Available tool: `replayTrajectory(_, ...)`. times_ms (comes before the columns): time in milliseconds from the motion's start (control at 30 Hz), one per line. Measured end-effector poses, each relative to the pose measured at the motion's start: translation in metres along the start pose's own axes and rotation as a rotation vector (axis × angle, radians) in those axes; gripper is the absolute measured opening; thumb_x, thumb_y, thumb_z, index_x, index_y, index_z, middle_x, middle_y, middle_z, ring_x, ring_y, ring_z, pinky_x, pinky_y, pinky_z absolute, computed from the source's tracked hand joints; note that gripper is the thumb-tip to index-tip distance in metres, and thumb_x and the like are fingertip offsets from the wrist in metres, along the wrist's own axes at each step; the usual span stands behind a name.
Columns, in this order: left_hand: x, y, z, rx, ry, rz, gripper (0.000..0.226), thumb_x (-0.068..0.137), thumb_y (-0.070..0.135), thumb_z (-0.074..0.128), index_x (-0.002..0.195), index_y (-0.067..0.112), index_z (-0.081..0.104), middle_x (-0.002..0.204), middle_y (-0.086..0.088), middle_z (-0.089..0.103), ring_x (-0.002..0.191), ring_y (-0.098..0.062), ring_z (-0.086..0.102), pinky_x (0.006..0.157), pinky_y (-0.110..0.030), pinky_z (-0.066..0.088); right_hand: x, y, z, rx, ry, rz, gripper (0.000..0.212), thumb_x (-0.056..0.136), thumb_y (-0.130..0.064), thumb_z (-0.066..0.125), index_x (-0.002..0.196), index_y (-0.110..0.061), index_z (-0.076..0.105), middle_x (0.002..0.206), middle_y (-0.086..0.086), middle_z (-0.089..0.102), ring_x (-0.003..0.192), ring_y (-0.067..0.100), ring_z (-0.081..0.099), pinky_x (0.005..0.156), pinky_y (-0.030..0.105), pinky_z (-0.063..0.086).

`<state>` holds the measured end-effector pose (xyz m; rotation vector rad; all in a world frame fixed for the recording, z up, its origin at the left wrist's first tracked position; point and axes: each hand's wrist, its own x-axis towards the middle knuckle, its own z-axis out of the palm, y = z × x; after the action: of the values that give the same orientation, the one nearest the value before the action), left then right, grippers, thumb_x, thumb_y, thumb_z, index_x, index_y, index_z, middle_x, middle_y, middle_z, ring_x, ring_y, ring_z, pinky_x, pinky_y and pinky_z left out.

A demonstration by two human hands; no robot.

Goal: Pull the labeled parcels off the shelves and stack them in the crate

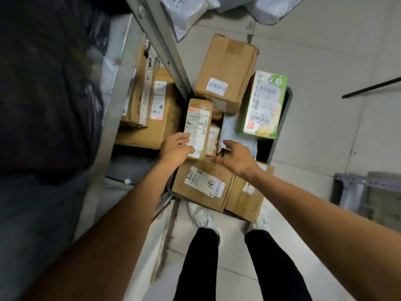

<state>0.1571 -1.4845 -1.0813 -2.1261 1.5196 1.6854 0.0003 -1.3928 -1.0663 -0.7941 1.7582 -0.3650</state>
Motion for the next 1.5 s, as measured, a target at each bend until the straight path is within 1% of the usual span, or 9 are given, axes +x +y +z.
replayTrajectory(167, -0.061, 0.051, -0.002, 0.324, -0.092, 0.13, 0.04, 0.076, 0.006, 0.076, 0.113, 0.018, 0.067, 0.11, -0.001, 0.065, 0.097, -0.013, 0.059, 0.081, -0.022, 0.044, -0.056, -0.044, -0.055, -0.346, -0.078, -0.073, 0.055, 0.085, -0.028, 0.073, 0.132, -0.008, 0.053, 0.133, 0.011, 0.058, 0.119, 0.027, 0.055, 0.094, 0.032, 0.044)
replayTrajectory(367, -0.151, 0.133, -0.03, 0.571, -0.044, 0.295, 0.023, 0.073, 0.014, 0.079, 0.094, 0.018, 0.071, 0.109, -0.005, 0.065, 0.101, -0.02, 0.062, 0.088, -0.031, 0.051, -0.123, -0.117, -0.128, -0.705, -0.135, -0.193, 0.053, 0.083, -0.03, 0.073, 0.128, -0.007, 0.056, 0.126, 0.011, 0.061, 0.112, 0.03, 0.057, 0.096, 0.037, 0.048)
replayTrajectory(500, -0.226, 0.19, -0.056, 0.681, 0.011, 0.378, 0.02, 0.072, 0.016, 0.08, 0.09, 0.019, 0.072, 0.09, 0.001, 0.069, 0.093, -0.017, 0.065, 0.084, -0.032, 0.053, -0.179, -0.171, -0.17, -0.876, -0.112, -0.259, 0.05, 0.08, -0.031, 0.074, 0.122, -0.006, 0.061, 0.119, 0.013, 0.065, 0.106, 0.031, 0.06, 0.093, 0.041, 0.051)
replayTrajectory(767, -0.351, 0.232, -0.11, 0.701, 0.187, 0.407, 0.02, 0.073, 0.03, 0.075, 0.092, 0.029, 0.07, 0.101, 0.002, 0.066, 0.092, -0.021, 0.062, 0.076, -0.031, 0.05, -0.285, -0.26, -0.203, -1.083, -0.088, -0.453, 0.06, 0.08, -0.032, 0.073, 0.132, -0.01, 0.053, 0.126, 0.009, 0.059, 0.112, 0.029, 0.056, 0.094, 0.041, 0.049)
replayTrajectory(833, -0.383, 0.221, -0.121, 0.7, 0.231, 0.403, 0.025, 0.073, 0.033, 0.074, 0.096, 0.026, 0.07, 0.103, 0.001, 0.068, 0.094, -0.023, 0.064, 0.082, -0.036, 0.054, -0.312, -0.28, -0.199, -1.117, -0.084, -0.503, 0.057, 0.081, -0.032, 0.073, 0.129, -0.008, 0.056, 0.124, 0.011, 0.062, 0.11, 0.03, 0.058, 0.093, 0.04, 0.05)
replayTrajectory(967, -0.44, 0.17, -0.138, 0.743, 0.272, 0.312, 0.031, 0.074, 0.035, 0.075, 0.103, 0.026, 0.069, 0.102, 0.0, 0.067, 0.091, -0.022, 0.066, 0.072, -0.031, 0.051, -0.364, -0.304, -0.173, -1.213, -0.067, -0.625, 0.05, 0.084, -0.033, 0.07, 0.126, -0.006, 0.06, 0.123, 0.013, 0.062, 0.11, 0.031, 0.058, 0.094, 0.039, 0.05)
replayTrajectory(1067, -0.481, 0.119, -0.148, 0.657, 0.314, 0.244, 0.031, 0.076, 0.037, 0.075, 0.104, 0.026, 0.069, 0.106, -0.002, 0.067, 0.093, -0.022, 0.064, 0.079, -0.035, 0.055, -0.407, -0.307, -0.143, -1.275, -0.092, -0.706, 0.049, 0.087, -0.033, 0.067, 0.128, -0.007, 0.059, 0.124, 0.011, 0.062, 0.112, 0.03, 0.058, 0.094, 0.038, 0.05)
replayTrajectory(1300, -0.578, -0.014, -0.144, 0.471, 0.447, 0.07, 0.029, 0.073, 0.039, 0.074, 0.099, 0.024, 0.071, 0.104, -0.003, 0.07, 0.095, -0.022, 0.065, 0.08, -0.032, 0.053, -0.501, -0.278, -0.037, -1.43, -0.249, -0.842, 0.042, 0.079, -0.039, 0.072, 0.104, -0.007, 0.061, 0.096, 0.003, 0.064, 0.09, 0.025, 0.06, 0.081, 0.036, 0.052)
replayTrajectory(1500, -0.678, -0.124, -0.136, 0.292, 0.579, -0.123, 0.032, 0.075, 0.041, 0.07, 0.101, 0.022, 0.071, 0.104, -0.004, 0.069, 0.096, -0.023, 0.065, 0.084, -0.035, 0.055, -0.592, -0.257, 0.062, -1.445, -0.441, -1.018, 0.059, 0.085, -0.036, 0.071, 0.135, -0.016, 0.049, 0.128, 0.002, 0.054, 0.117, 0.024, 0.053, 0.093, 0.034, 0.044)
